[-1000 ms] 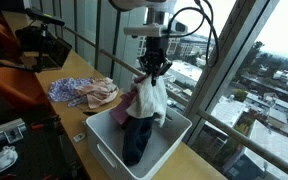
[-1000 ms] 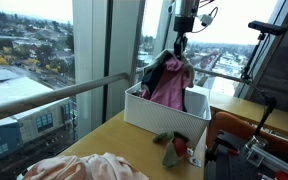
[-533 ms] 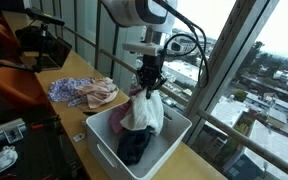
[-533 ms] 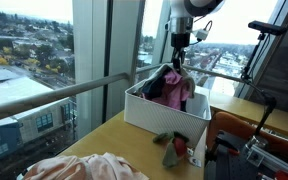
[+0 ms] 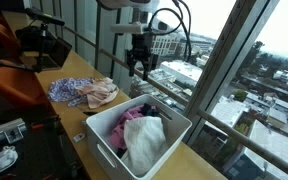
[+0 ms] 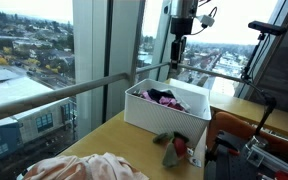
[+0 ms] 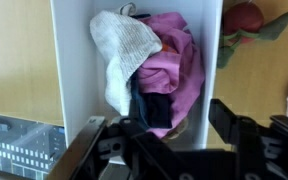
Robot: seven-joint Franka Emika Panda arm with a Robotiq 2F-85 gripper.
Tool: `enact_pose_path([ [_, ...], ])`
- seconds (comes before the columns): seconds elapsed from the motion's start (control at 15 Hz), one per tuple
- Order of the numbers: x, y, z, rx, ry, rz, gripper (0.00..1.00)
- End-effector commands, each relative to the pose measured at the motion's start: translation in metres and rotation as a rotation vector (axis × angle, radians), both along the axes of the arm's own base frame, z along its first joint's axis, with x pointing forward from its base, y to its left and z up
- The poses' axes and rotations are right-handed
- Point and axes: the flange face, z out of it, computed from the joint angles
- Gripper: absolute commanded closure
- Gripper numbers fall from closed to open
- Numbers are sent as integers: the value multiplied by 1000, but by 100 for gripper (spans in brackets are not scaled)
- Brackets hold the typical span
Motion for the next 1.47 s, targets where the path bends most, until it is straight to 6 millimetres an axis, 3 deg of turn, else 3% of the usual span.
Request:
enact_pose_path([
  [0.0, -39, 48, 16, 19, -25, 70, 0],
  [0.27, -75, 123, -34, 60, 51, 225, 0],
  [0.47, -103, 158, -83, 71, 108, 405, 0],
  [0.87, -139, 174, -169, 74, 244, 720, 0],
  [1.4, -132, 182, -242, -7, 426, 1112, 0],
])
